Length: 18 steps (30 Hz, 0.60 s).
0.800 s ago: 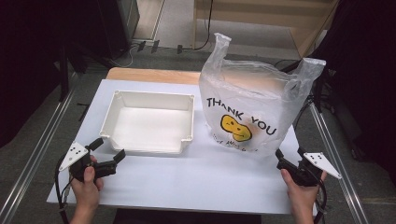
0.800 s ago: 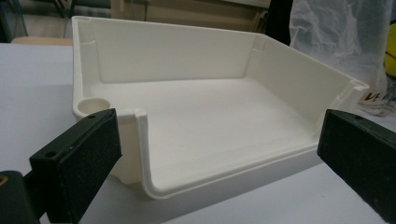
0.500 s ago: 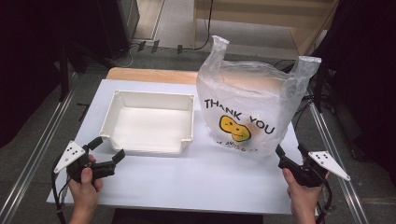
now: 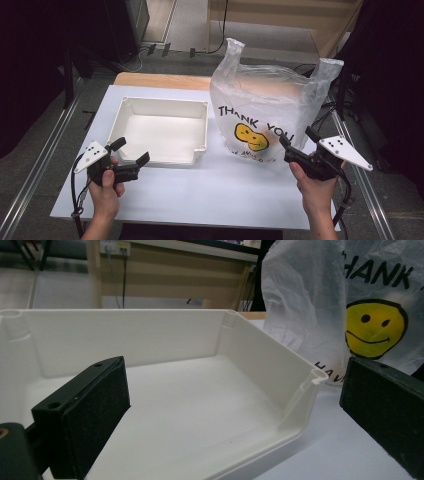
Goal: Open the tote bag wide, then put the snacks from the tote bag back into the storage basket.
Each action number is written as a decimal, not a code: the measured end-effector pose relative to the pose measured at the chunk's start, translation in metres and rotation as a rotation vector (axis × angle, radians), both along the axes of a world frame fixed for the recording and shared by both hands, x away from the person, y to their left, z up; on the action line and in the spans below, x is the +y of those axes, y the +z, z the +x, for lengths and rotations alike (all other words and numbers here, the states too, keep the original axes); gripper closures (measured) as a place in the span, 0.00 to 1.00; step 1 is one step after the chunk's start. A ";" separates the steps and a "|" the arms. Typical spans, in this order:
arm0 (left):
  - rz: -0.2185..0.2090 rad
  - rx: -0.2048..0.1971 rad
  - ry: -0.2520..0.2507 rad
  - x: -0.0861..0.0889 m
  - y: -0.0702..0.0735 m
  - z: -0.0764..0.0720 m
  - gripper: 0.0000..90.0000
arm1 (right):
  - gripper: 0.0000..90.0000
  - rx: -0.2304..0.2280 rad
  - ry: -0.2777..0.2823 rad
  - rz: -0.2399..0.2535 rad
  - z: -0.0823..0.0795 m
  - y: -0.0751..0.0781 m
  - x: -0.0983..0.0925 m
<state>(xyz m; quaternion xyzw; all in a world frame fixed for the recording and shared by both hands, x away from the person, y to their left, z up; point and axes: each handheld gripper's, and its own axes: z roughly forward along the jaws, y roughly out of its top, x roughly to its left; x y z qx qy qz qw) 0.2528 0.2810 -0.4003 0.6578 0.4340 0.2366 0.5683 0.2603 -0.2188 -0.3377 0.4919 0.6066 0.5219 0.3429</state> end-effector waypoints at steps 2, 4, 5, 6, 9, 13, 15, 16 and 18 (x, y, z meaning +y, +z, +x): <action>-0.005 -0.005 -0.017 -0.008 0.005 0.004 0.00 | 0.45 0.008 -0.025 0.003 0.004 0.000 0.000; -0.002 -0.008 -0.031 -0.018 0.010 0.008 0.00 | 0.66 0.026 -0.022 0.030 0.011 -0.003 -0.005; 0.002 -0.009 -0.041 -0.023 0.012 0.010 0.00 | 0.76 0.041 0.002 0.051 0.014 -0.005 -0.008; -0.002 -0.007 -0.051 -0.028 0.015 0.012 0.00 | 0.83 0.067 0.030 0.075 0.017 -0.008 -0.011; 0.006 -0.005 -0.083 -0.044 0.021 0.019 0.00 | 0.98 0.093 0.042 0.114 0.017 -0.016 -0.018; 0.038 -0.022 -0.108 -0.070 0.025 0.026 0.03 | 1.00 0.098 0.051 0.101 0.015 -0.023 -0.023; 0.048 -0.025 -0.120 -0.081 0.026 0.029 0.03 | 1.00 0.093 0.056 0.095 0.014 -0.023 -0.023; 0.048 -0.023 -0.128 -0.086 0.026 0.031 0.04 | 1.00 0.096 0.061 0.092 0.013 -0.023 -0.023; 0.053 -0.022 -0.137 -0.098 0.027 0.034 0.06 | 1.00 0.099 0.065 0.073 0.010 -0.024 -0.024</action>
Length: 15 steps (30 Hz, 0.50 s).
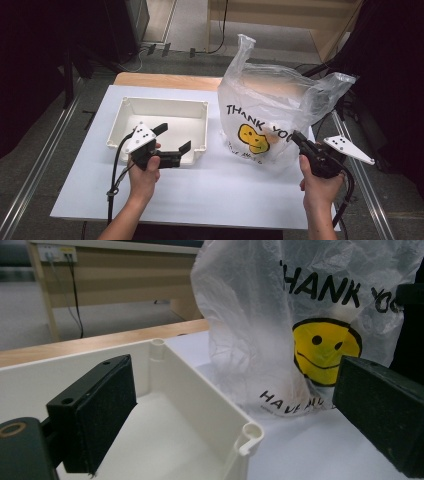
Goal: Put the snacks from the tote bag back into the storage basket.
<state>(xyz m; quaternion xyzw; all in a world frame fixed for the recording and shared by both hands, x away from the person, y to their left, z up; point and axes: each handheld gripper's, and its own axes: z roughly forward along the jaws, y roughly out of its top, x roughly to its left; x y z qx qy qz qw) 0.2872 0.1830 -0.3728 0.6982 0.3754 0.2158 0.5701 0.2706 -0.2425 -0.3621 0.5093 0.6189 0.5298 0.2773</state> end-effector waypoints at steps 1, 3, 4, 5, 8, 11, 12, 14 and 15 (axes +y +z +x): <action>0.006 0.003 -0.006 -0.011 0.002 0.003 0.07 | 1.00 0.002 0.001 -0.013 -0.001 -0.001 0.000; 0.004 0.010 -0.016 -0.017 0.003 0.004 0.07 | 1.00 0.002 0.004 -0.032 -0.001 -0.002 0.000; -0.001 0.012 -0.022 -0.020 0.003 0.005 0.07 | 1.00 0.022 0.019 -0.059 0.000 -0.006 0.002; -0.004 0.014 -0.030 -0.025 0.003 0.006 0.07 | 1.00 0.032 0.027 -0.060 0.000 -0.008 0.002; 0.005 0.021 -0.053 -0.037 0.004 0.008 0.07 | 1.00 0.049 0.038 -0.072 0.002 -0.013 0.004; 0.012 0.023 -0.066 -0.046 0.005 0.010 0.08 | 1.00 0.067 0.053 -0.080 0.004 -0.019 0.005; 0.013 0.022 -0.070 -0.048 0.006 0.011 0.08 | 1.00 0.072 0.054 -0.086 0.005 -0.022 0.005; 0.013 0.013 -0.065 -0.055 0.010 0.013 0.15 | 1.00 0.078 0.061 -0.099 0.005 -0.025 0.005; 0.017 0.005 -0.064 -0.058 0.012 0.013 0.16 | 1.00 0.083 0.061 -0.097 0.006 -0.026 0.006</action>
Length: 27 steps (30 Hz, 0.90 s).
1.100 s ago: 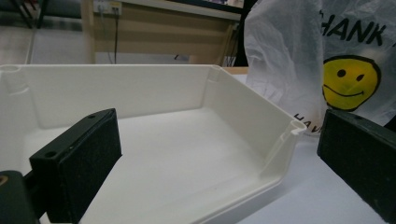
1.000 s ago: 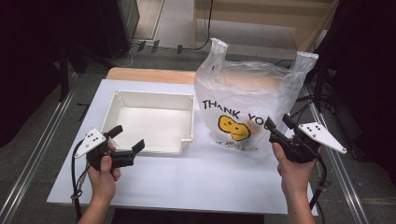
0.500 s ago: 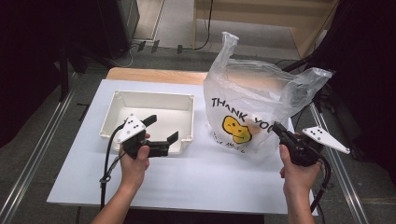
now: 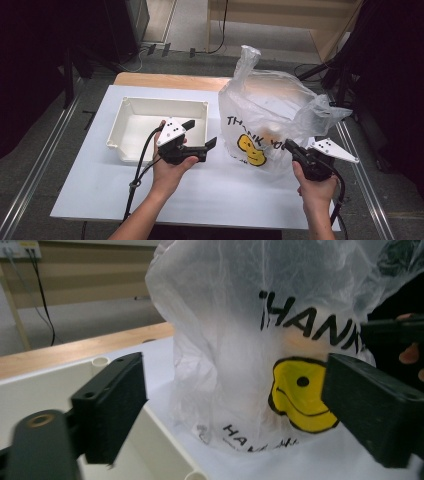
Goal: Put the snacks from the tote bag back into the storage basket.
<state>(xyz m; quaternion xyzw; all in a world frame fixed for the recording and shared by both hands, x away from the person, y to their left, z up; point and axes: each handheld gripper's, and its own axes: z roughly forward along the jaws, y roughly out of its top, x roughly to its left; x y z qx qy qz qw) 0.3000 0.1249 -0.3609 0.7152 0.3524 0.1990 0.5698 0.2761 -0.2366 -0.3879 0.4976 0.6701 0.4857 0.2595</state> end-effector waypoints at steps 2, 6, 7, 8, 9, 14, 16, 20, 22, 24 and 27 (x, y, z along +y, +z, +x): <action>0.010 -0.007 0.004 -0.004 0.002 0.000 0.16 | 1.00 -0.001 0.005 -0.004 0.001 -0.001 0.001; 0.029 -0.017 0.022 -0.014 0.008 0.001 0.17 | 1.00 0.010 0.017 -0.024 0.001 -0.004 0.004; 0.028 -0.018 0.030 -0.016 0.009 0.002 0.19 | 1.00 0.009 0.025 -0.029 0.002 -0.005 0.003; 0.026 -0.018 0.034 -0.018 0.009 0.004 0.19 | 1.00 0.009 0.025 -0.029 0.002 -0.005 0.003; 0.013 -0.014 0.035 -0.020 0.009 0.005 0.19 | 1.00 0.009 0.030 -0.030 0.001 -0.005 0.002; 0.009 -0.034 0.027 -0.030 0.011 0.014 0.21 | 1.00 0.016 0.028 -0.029 0.000 -0.007 -0.002; 0.011 -0.038 0.025 -0.033 0.011 0.015 0.23 | 1.00 0.021 0.026 -0.027 0.001 -0.008 -0.004; 0.022 -0.042 0.026 -0.040 0.010 0.021 0.31 | 1.00 0.030 0.035 -0.027 0.001 -0.011 -0.004; 0.001 -0.048 0.010 -0.041 0.009 0.022 0.33 | 1.00 0.030 0.037 -0.028 0.001 -0.011 -0.004; 0.004 -0.051 0.005 -0.042 0.009 0.024 0.35 | 1.00 0.026 0.050 -0.036 0.000 -0.011 -0.003; -0.006 -0.033 0.018 -0.042 0.007 0.029 0.51 | 1.00 0.025 0.069 -0.041 0.000 -0.012 -0.002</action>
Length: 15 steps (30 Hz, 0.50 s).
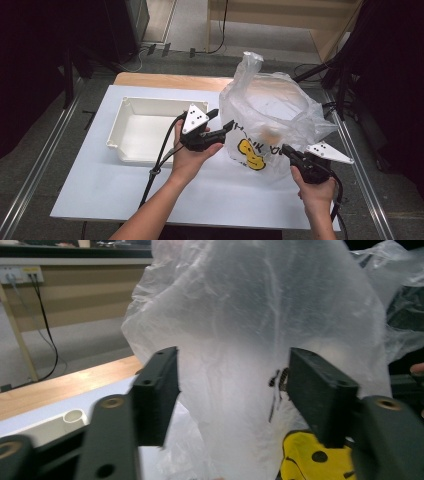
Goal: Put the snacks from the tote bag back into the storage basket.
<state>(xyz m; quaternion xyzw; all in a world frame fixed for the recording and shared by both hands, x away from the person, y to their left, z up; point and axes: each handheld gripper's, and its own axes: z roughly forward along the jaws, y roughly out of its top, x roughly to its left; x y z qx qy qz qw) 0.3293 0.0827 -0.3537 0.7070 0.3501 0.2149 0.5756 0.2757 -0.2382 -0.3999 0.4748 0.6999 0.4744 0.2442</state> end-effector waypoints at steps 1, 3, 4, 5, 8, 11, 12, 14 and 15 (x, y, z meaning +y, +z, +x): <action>0.000 0.008 -0.002 0.000 -0.001 0.001 0.59 | 1.00 0.003 0.003 0.001 0.000 0.000 0.000; 0.001 0.016 -0.016 0.000 -0.002 0.002 0.74 | 1.00 0.004 0.007 0.005 0.000 -0.001 0.000; 0.009 0.019 -0.032 0.000 -0.003 0.002 0.74 | 1.00 0.006 0.010 0.004 0.000 -0.001 0.000; 0.019 0.026 -0.047 -0.001 -0.006 0.002 0.87 | 1.00 0.004 0.013 0.004 0.001 -0.002 0.000; 0.029 0.044 -0.056 -0.002 -0.009 0.002 1.00 | 1.00 0.005 0.014 0.013 0.001 -0.002 -0.001; 0.031 0.059 -0.060 -0.003 -0.010 0.003 1.00 | 1.00 0.004 0.012 0.020 0.001 -0.001 -0.004; 0.040 0.068 -0.066 -0.004 -0.013 0.004 1.00 | 1.00 0.005 0.013 0.020 0.000 -0.001 -0.005; 0.050 0.074 -0.073 -0.004 -0.015 0.004 1.00 | 1.00 0.004 0.003 0.026 0.000 -0.001 -0.007; 0.050 0.074 -0.073 -0.004 -0.015 0.004 1.00 | 1.00 0.004 0.003 0.026 0.000 -0.001 -0.007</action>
